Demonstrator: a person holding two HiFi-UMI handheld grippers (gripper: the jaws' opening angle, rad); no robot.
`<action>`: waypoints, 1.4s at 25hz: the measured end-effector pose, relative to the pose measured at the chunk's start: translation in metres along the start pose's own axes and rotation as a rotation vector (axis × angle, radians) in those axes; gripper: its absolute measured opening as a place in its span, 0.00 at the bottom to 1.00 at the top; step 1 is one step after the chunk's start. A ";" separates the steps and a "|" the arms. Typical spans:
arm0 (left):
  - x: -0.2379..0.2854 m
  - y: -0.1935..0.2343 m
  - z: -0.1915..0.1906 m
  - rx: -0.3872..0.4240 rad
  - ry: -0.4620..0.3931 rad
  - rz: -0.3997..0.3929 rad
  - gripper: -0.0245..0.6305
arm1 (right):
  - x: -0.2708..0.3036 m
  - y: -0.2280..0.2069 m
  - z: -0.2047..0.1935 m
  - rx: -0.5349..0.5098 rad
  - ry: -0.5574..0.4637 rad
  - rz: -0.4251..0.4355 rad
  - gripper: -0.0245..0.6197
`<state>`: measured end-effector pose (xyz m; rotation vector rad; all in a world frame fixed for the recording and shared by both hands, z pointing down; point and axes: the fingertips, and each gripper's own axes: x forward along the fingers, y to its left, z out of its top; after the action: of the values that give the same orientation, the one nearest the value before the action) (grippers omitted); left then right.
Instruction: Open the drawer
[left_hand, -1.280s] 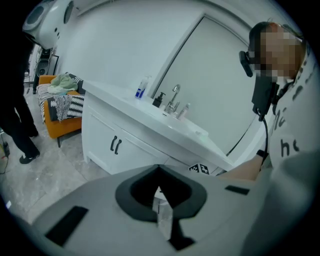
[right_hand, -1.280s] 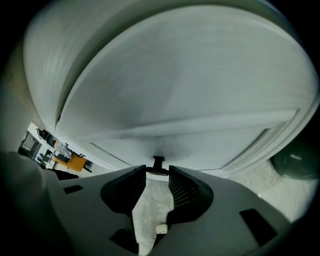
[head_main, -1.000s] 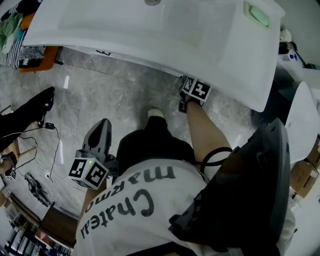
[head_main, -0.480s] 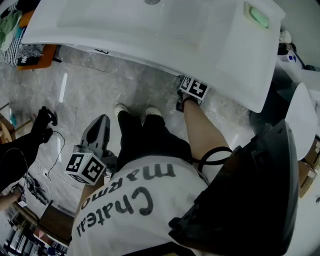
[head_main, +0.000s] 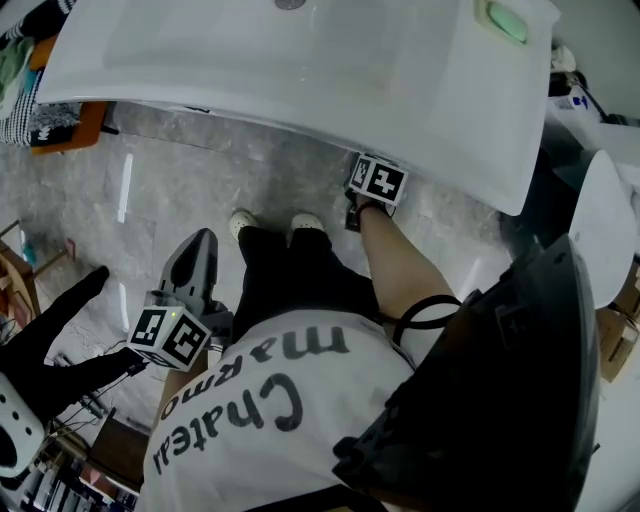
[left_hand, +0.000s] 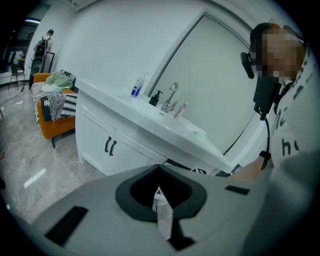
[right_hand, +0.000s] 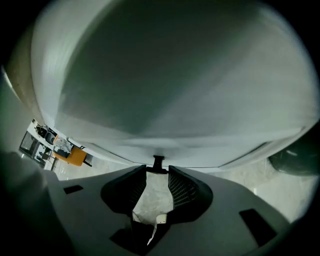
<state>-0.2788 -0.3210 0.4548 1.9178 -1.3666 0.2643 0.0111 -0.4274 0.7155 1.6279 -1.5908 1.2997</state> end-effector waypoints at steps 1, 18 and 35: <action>0.000 -0.001 0.001 0.001 0.001 0.001 0.05 | -0.002 0.001 -0.006 -0.003 -0.005 0.002 0.26; -0.013 -0.005 0.001 0.067 0.028 -0.025 0.05 | -0.013 0.003 -0.033 0.018 0.022 0.000 0.26; -0.022 -0.001 -0.007 0.098 0.049 -0.076 0.05 | -0.035 0.006 -0.085 0.029 0.063 -0.014 0.27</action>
<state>-0.2853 -0.3003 0.4474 2.0259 -1.2666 0.3442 -0.0123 -0.3385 0.7186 1.5969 -1.5281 1.3594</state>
